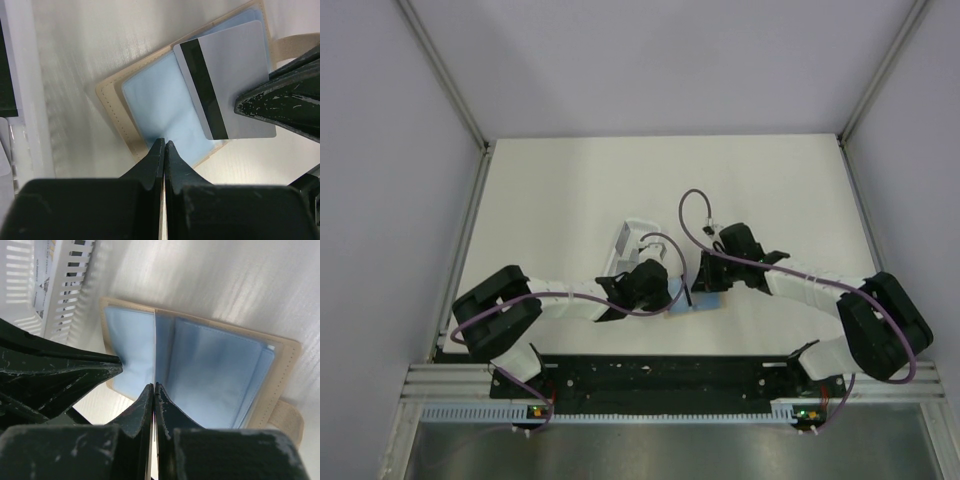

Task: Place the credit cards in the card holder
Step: Insert the credit card into the card holder.

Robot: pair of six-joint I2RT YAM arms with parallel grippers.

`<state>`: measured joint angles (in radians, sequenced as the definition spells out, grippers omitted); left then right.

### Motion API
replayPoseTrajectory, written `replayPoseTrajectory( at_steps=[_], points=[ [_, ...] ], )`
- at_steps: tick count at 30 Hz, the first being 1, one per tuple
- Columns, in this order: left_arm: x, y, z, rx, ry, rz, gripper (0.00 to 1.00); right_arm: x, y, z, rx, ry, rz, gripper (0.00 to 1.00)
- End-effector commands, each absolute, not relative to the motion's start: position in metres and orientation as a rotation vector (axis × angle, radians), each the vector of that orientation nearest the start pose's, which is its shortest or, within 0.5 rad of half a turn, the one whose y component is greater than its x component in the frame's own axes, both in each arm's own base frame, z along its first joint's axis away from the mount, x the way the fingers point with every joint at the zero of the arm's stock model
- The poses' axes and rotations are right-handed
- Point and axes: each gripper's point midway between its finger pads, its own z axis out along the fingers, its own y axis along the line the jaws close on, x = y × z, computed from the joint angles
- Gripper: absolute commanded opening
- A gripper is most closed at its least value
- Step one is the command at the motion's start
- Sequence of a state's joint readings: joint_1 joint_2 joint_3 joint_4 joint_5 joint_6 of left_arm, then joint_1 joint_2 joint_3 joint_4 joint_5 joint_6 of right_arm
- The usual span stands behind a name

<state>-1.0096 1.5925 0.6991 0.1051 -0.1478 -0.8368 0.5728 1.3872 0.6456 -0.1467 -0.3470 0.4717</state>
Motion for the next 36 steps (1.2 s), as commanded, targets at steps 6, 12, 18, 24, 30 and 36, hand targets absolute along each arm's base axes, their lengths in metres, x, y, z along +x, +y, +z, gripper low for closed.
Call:
replayPoseTrajectory(
  at_steps=[6, 12, 18, 24, 30, 36],
  points=[
    [0.190, -0.304, 0.008, 0.155, 2.526, -0.585, 0.00, 0.230, 0.213, 0.037, -0.122, 2.598, 0.852, 0.00],
    [0.191, -0.303, 0.008, 0.153, 2.527, -0.581, 0.00, 0.224, 0.214, 0.030, -0.123, 2.613, 0.899, 0.00],
    [0.190, -0.301, 0.009, 0.153, 2.524, -0.578, 0.00, 0.219, 0.215, 0.021, -0.110, 2.644, 0.926, 0.00],
    [0.190, -0.302, 0.009, 0.155, 2.524, -0.579, 0.00, 0.214, 0.220, 0.017, -0.101, 2.655, 0.979, 0.00],
    [0.190, -0.301, 0.007, 0.154, 2.528, -0.575, 0.00, 0.210, 0.223, 0.018, -0.096, 2.643, 1.027, 0.00],
    [0.189, -0.300, 0.007, 0.149, 2.529, -0.577, 0.00, 0.201, 0.228, 0.017, -0.078, 2.641, 1.111, 0.00]
  ],
)
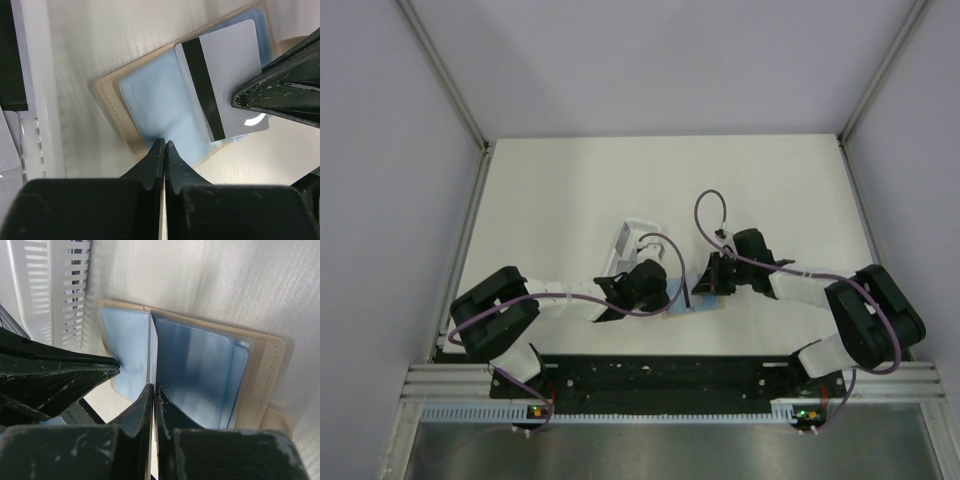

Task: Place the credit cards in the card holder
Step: Insert the credit card into the card holder.

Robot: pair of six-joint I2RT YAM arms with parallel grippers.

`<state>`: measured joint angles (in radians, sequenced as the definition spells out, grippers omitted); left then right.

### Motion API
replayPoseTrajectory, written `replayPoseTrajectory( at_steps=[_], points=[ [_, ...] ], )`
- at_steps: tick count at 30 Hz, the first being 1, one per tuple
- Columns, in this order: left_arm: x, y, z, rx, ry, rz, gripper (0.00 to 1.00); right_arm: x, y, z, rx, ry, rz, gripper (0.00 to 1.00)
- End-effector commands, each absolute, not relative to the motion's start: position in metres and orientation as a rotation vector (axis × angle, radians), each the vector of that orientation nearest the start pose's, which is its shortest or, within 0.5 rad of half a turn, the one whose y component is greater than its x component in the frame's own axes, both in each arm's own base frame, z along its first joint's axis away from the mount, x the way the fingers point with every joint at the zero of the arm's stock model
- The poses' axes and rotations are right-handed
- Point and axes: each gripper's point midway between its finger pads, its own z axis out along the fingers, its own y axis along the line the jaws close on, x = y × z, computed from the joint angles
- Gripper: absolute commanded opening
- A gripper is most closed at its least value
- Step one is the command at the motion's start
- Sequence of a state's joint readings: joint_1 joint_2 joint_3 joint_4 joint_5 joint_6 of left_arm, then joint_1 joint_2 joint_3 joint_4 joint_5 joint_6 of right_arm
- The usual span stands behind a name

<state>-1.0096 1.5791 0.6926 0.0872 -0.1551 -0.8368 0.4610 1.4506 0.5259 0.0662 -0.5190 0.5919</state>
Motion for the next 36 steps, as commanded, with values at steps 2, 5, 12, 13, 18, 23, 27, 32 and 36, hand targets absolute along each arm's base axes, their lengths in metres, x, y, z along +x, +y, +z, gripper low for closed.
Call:
replayPoseTrajectory(
  at_steps=[2, 5, 12, 13, 18, 23, 27, 32, 36],
  points=[
    [0.188, -0.300, 0.006, 0.147, 2.530, -0.579, 0.00, 0.200, 0.230, 0.016, -0.078, 2.638, 1.134, 0.00],
    [0.188, -0.300, 0.006, 0.147, 2.530, -0.579, 0.00, 0.197, 0.233, 0.014, -0.082, 2.643, 1.171, 0.00],
    [0.188, -0.299, 0.005, 0.143, 2.534, -0.575, 0.00, 0.191, 0.235, 0.014, -0.101, 2.651, 1.210, 0.00],
    [0.188, -0.299, 0.004, 0.145, 2.534, -0.571, 0.00, 0.190, 0.234, 0.014, -0.105, 2.653, 1.206, 0.00],
    [0.189, -0.299, 0.006, 0.142, 2.530, -0.568, 0.00, 0.187, 0.224, 0.016, -0.121, 2.676, 1.117, 0.00],
    [0.189, -0.298, 0.005, 0.141, 2.529, -0.564, 0.00, 0.187, 0.218, 0.017, -0.130, 2.697, 1.077, 0.00],
    [0.189, -0.298, 0.005, 0.138, 2.532, -0.565, 0.00, 0.187, 0.220, 0.012, -0.119, 2.714, 1.100, 0.00],
    [0.188, -0.298, 0.006, 0.139, 2.530, -0.572, 0.00, 0.188, 0.229, 0.008, -0.067, 2.695, 1.184, 0.00],
    [0.187, -0.298, 0.006, 0.139, 2.532, -0.576, 0.00, 0.190, 0.231, 0.006, -0.020, 2.683, 1.206, 0.00]
  ],
)
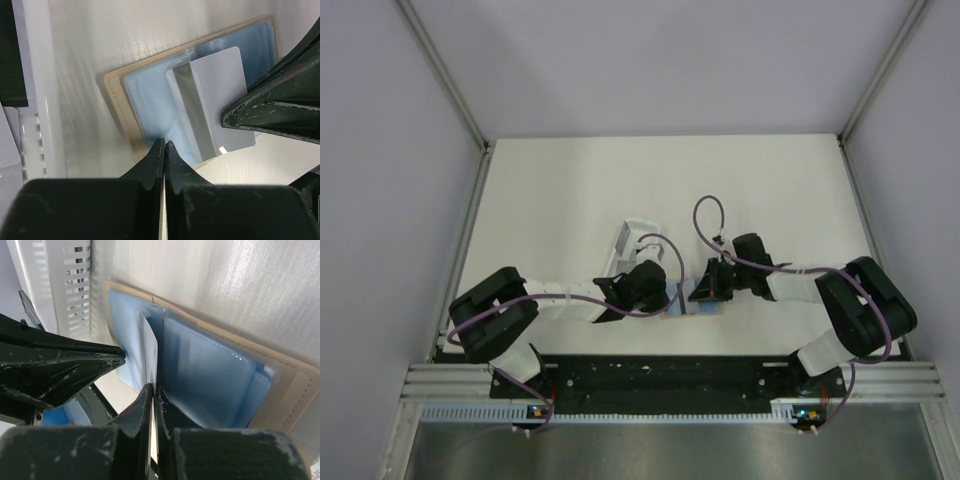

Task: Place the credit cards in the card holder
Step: Insert the credit card into the card holder.

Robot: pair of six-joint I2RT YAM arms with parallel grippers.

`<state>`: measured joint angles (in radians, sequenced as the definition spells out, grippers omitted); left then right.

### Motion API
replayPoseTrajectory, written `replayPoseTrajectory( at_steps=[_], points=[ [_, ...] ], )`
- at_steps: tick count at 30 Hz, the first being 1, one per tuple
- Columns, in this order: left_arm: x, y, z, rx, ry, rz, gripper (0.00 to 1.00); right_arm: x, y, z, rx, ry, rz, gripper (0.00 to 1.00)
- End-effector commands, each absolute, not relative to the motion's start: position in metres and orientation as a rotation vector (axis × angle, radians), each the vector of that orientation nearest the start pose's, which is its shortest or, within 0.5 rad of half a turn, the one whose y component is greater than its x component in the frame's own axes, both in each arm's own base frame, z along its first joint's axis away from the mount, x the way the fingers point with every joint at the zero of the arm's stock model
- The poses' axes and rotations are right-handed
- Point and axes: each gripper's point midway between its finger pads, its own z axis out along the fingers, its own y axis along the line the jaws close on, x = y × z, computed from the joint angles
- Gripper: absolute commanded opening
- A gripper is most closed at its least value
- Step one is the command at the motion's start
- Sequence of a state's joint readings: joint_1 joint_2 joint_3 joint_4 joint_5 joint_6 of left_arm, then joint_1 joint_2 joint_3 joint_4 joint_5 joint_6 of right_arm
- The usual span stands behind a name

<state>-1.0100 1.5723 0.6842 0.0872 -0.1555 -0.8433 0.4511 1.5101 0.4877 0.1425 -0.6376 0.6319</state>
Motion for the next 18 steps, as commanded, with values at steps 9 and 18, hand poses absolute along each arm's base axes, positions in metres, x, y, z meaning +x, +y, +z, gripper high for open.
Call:
replayPoseTrajectory(
  at_steps=[9, 18],
  points=[
    [0.188, -0.301, 0.015, 0.139, 2.516, -0.604, 0.00, 0.196, 0.225, 0.014, -0.009, 2.656, 1.130, 0.19],
    [0.188, -0.299, 0.017, 0.135, 2.515, -0.599, 0.00, 0.203, 0.206, 0.040, -0.058, 2.633, 0.949, 0.50]
  ],
)
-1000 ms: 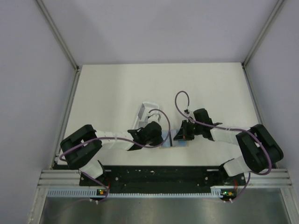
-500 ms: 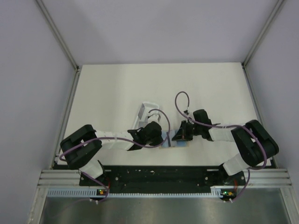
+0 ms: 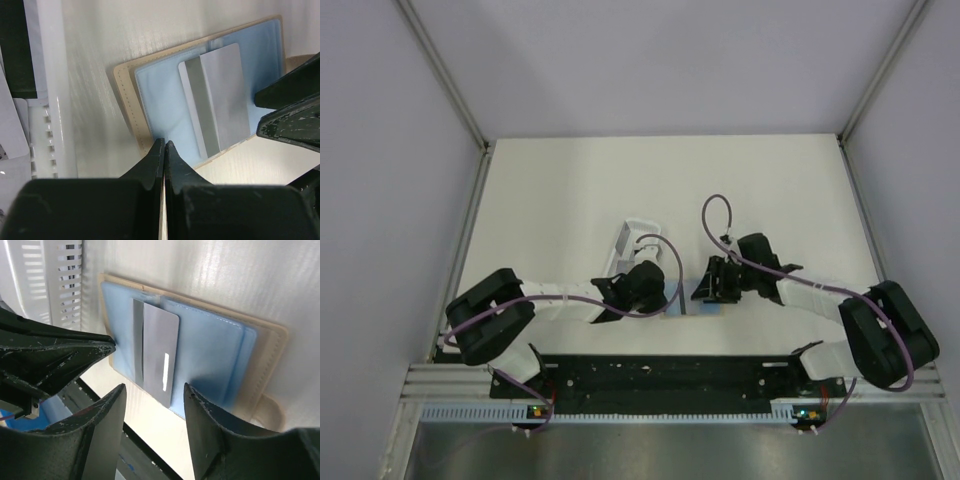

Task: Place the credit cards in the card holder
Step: Insert the credit card into the card holder.

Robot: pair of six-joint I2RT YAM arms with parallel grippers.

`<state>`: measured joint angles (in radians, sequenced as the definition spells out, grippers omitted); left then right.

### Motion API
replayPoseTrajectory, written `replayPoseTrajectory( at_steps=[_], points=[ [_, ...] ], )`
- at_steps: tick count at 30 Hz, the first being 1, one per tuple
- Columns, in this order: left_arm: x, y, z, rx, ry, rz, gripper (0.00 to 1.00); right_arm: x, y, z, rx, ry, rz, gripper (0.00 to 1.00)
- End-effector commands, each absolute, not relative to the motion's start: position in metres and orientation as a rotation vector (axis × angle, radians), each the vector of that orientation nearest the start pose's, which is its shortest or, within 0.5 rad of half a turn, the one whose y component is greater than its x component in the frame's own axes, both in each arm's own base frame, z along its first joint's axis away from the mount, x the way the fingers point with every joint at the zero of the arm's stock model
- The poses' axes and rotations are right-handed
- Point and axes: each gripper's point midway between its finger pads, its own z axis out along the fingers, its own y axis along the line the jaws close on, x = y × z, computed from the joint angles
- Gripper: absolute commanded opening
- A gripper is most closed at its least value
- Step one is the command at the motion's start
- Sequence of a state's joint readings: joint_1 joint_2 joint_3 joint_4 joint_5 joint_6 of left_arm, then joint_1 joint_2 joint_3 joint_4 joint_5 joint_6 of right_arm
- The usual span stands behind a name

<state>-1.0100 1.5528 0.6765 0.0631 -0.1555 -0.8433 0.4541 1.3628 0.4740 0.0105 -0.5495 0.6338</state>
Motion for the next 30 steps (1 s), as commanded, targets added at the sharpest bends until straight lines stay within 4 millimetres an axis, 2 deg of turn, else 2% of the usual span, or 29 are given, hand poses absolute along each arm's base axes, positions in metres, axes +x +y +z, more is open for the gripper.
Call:
replayPoseTrajectory(
  at_steps=[1, 4, 11, 15, 23, 30],
  points=[
    [0.188, -0.299, 0.017, 0.135, 2.515, -0.599, 0.00, 0.204, 0.205, 0.042, -0.061, 2.629, 0.933, 0.50],
    [0.189, -0.299, 0.021, 0.134, 2.501, -0.604, 0.00, 0.208, 0.201, 0.047, -0.059, 2.617, 0.890, 0.45],
    [0.187, -0.297, 0.031, 0.134, 2.494, -0.620, 0.00, 0.216, 0.201, 0.049, -0.044, 2.608, 0.871, 0.05],
    [0.187, -0.296, 0.034, 0.135, 2.488, -0.617, 0.00, 0.219, 0.202, 0.048, -0.035, 2.609, 0.866, 0.00],
    [0.186, -0.297, 0.037, 0.140, 2.487, -0.637, 0.00, 0.218, 0.219, 0.053, -0.094, 2.590, 0.917, 0.00],
    [0.187, -0.298, 0.045, 0.147, 2.468, -0.653, 0.00, 0.217, 0.223, 0.040, -0.109, 2.634, 0.856, 0.00]
  ],
)
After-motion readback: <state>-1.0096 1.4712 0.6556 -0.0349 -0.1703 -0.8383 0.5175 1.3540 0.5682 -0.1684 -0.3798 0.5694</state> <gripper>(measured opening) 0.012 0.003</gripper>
